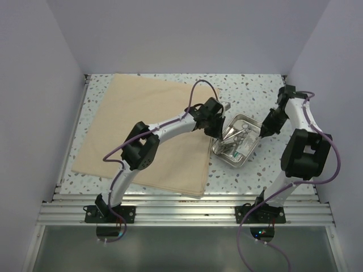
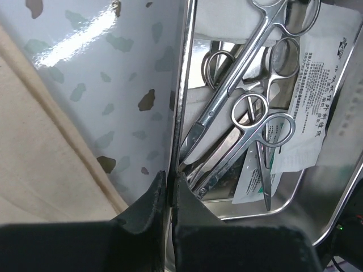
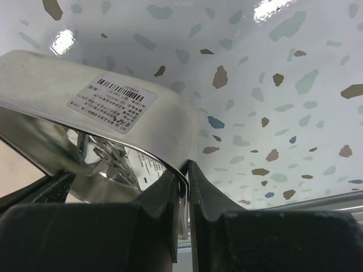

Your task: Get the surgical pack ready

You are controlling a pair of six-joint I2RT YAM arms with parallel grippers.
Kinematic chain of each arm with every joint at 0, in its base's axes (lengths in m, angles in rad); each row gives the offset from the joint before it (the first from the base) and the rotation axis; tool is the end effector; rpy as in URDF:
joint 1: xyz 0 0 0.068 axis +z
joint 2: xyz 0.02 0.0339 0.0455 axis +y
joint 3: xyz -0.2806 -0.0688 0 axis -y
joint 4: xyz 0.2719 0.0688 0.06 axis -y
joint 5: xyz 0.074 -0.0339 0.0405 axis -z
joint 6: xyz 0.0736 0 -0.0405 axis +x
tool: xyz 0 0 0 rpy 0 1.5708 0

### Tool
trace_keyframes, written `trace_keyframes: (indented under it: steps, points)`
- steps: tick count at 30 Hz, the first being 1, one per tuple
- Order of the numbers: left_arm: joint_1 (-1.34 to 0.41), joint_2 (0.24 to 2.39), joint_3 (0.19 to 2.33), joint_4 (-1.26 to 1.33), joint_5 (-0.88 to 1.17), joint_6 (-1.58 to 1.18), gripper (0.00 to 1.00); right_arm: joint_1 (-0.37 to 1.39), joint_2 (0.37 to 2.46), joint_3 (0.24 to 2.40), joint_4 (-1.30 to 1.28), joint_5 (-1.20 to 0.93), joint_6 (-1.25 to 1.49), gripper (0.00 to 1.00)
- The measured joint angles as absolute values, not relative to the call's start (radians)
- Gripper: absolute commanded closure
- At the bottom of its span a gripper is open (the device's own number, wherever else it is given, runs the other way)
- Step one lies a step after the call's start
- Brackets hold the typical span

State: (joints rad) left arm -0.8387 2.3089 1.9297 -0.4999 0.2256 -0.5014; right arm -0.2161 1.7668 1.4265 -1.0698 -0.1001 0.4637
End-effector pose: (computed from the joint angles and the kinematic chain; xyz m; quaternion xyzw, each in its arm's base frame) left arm 0.3731 -0.4398 0.1639 0.1945 0.9151 -0.2922 0.1982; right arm 0.3674 -0.0731 0.2092 0.3281 0.9399 0.0594 0.0734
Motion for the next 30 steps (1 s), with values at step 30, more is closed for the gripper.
trace_keyframes:
  steps: [30]
  points:
    - [-0.400,1.979,1.758,-0.998,0.124,-0.265,1.00,0.413,1.940,1.597,-0.766,-0.182,0.902,1.00]
